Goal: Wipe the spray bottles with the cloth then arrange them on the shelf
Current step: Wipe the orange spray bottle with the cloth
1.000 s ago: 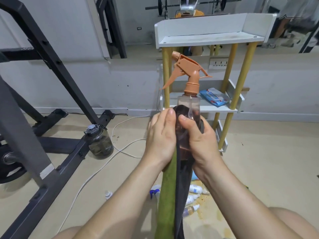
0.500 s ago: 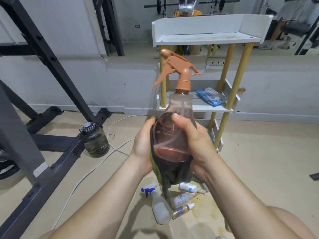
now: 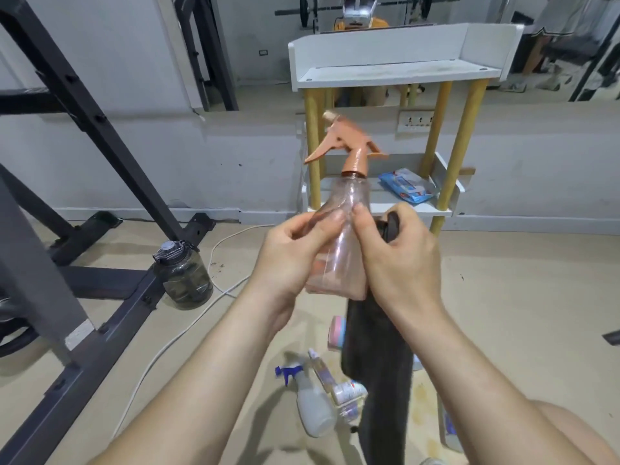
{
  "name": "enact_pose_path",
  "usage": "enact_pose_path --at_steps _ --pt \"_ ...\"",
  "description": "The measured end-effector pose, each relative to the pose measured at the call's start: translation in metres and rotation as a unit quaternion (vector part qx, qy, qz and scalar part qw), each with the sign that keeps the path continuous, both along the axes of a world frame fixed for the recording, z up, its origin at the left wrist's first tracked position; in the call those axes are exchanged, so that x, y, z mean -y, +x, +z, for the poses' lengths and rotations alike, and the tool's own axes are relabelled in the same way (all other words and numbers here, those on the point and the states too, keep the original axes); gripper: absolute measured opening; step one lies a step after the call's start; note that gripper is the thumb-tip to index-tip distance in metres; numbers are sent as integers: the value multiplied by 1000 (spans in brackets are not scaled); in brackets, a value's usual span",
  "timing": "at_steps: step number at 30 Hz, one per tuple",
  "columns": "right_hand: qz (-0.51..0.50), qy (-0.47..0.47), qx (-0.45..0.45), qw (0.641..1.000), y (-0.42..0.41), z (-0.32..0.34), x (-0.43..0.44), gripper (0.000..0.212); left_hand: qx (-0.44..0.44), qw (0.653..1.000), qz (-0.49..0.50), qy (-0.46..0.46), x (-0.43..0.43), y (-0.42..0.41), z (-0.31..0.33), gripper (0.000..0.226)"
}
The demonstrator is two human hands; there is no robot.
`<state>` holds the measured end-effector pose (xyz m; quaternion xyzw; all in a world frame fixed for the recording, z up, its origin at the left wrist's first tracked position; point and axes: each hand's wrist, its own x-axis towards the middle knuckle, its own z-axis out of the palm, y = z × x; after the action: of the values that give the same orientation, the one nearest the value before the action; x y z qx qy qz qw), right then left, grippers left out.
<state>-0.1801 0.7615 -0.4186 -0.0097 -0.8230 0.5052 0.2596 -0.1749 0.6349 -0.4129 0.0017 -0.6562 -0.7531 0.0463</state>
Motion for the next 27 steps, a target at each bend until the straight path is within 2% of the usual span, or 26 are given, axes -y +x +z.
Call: enact_pose_path --at_steps 2,4,5,6,8,9,11,14,15,16,18,19,22,24,27 --pt "11 -39 -91 995 3 4 -3 34 63 994 36 80 2 -8 -4 37" --pt "137 -118 -154 971 13 4 2 16 82 985 54 140 5 -14 -8 34" --pt "196 -97 -161 962 18 1 8 10 82 982 46 164 6 -16 -10 34" --pt "217 -26 -173 960 23 -3 16 19 80 980 26 180 6 -16 -11 36" --pt "200 121 -184 955 17 -13 21 35 84 979 -9 184 3 -11 -12 35" --pt "188 124 -163 961 11 -12 20 42 81 981 -22 172 2 -7 -11 33" --pt "216 25 -100 971 2 -3 18 53 45 987 -47 145 0 -3 -8 34" --pt "264 -209 42 941 -6 13 10 63 -12 995 -41 89 -1 5 4 43" --pt "253 -251 73 931 -7 16 8 63 -23 997 -31 70 -1 6 6 39" --pt "243 -253 84 933 -4 18 8 64 -33 997 -16 61 -2 5 6 32" --pt "232 -175 59 955 7 19 17 66 -40 997 42 53 -1 0 3 22" --pt "230 -93 26 968 16 16 25 66 -36 996 71 51 0 -2 1 20" --pt "226 155 -90 957 40 -7 52 65 -28 994 78 72 9 -7 -5 9" --pt "205 192 -93 955 34 -5 54 66 -42 997 58 35 12 -3 -3 15" --pt "187 170 -66 965 0 19 48 69 -32 997 49 -46 10 4 -1 24"
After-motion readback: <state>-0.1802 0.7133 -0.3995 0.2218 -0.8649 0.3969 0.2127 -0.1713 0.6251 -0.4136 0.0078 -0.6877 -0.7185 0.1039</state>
